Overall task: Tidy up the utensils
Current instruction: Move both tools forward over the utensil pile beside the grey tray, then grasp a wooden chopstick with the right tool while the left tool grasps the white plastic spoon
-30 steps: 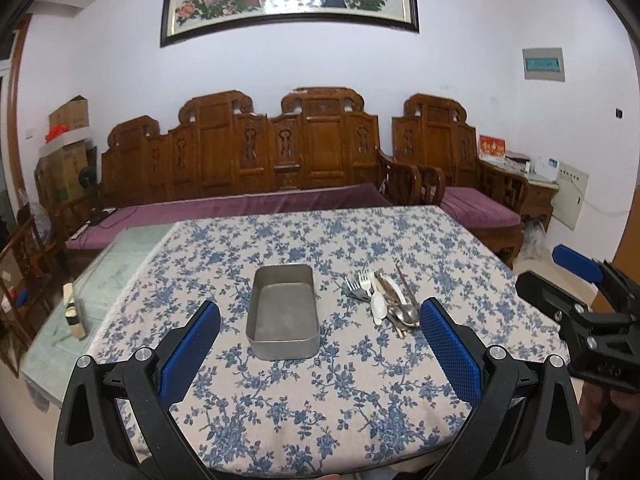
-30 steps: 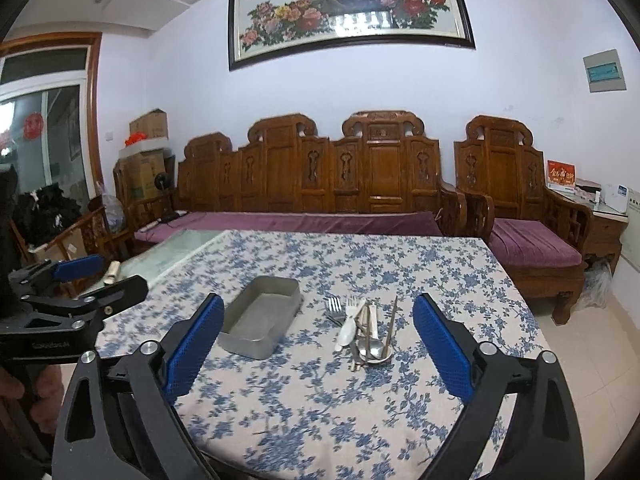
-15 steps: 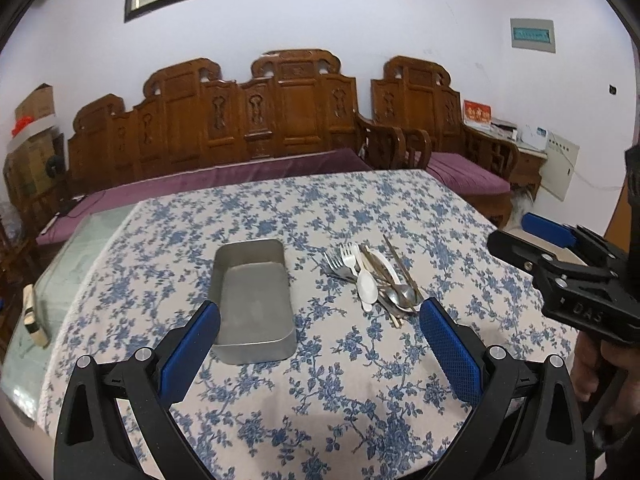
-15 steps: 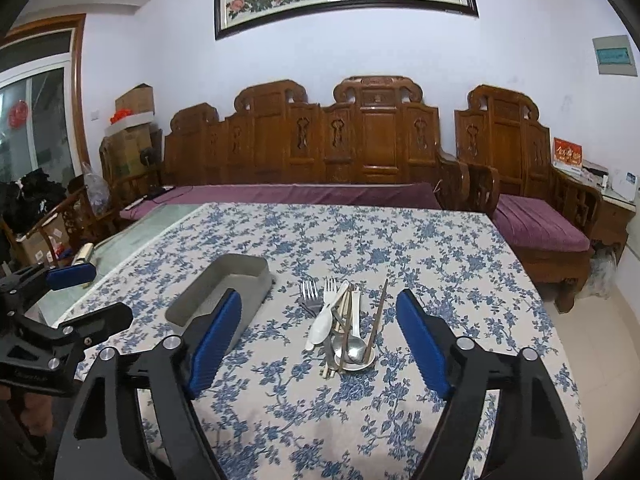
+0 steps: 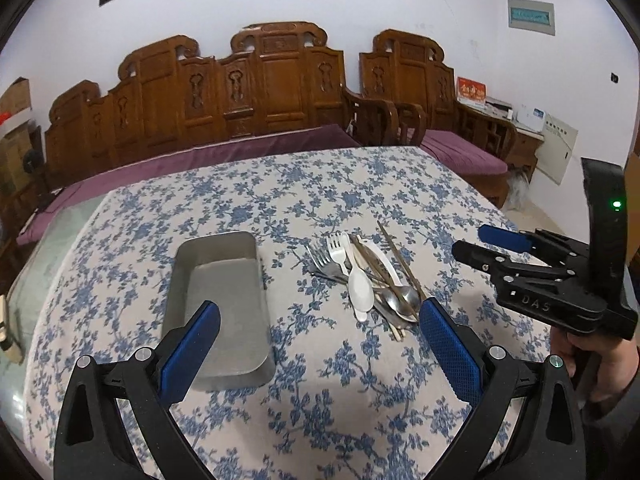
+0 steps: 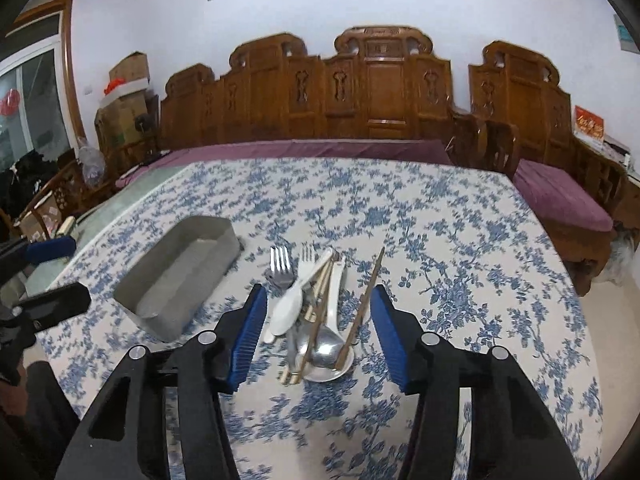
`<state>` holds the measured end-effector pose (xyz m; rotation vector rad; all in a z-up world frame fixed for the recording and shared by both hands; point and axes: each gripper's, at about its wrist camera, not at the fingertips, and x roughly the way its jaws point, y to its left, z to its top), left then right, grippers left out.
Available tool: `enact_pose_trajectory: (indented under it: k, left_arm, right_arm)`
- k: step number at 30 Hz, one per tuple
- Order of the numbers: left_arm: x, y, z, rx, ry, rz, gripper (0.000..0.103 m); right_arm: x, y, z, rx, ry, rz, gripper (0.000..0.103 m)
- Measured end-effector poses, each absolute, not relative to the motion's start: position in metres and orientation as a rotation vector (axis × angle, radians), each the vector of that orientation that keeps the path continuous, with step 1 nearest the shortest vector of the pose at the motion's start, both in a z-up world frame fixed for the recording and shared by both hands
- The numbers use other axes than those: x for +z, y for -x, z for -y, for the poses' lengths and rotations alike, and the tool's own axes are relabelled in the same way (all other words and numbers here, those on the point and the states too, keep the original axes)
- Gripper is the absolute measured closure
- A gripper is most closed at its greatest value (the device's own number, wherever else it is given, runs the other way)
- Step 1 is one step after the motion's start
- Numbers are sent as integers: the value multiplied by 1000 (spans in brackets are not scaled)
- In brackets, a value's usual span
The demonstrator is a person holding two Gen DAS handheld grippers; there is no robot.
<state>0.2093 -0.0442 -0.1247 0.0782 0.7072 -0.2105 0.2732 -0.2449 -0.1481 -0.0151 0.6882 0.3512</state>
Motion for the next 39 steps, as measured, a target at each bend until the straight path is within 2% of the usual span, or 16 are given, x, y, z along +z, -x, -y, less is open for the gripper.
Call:
enact_pose_trajectory:
  k: [6, 11, 17, 22, 26, 29, 32, 39]
  left_arm:
    - [-147, -235, 54, -227, -92, -761, 14]
    - [-165, -254, 60, -231, -103, -802, 15]
    - [-182, -273, 69, -234, -97, -849, 19]
    - [-196, -288, 81, -237, -101, -893, 25]
    - [-204, -300, 93, -244, -105, -922, 28]
    - [-212, -313, 104, -243, -124, -935, 31]
    - [-219, -326, 111, -237, -131, -958, 36]
    - [-238, -352, 120, -225, -131, -1010, 47]
  right_arm:
    - [-181, -321, 258, 350, 4, -765, 58]
    - [-217, -363, 257, 360, -1, -875, 64]
    - [-240, -384, 244, 387, 22, -947, 67]
    - [-257, -390, 241, 357, 57, -1010, 74]
    - [-257, -389, 248, 348, 38, -1017, 84]
    - [-257, -390, 254, 353, 5, -1025, 87]
    - [-256, -391, 257, 363, -14, -1030, 97]
    - [-238, -390, 268, 384, -70, -988, 97]
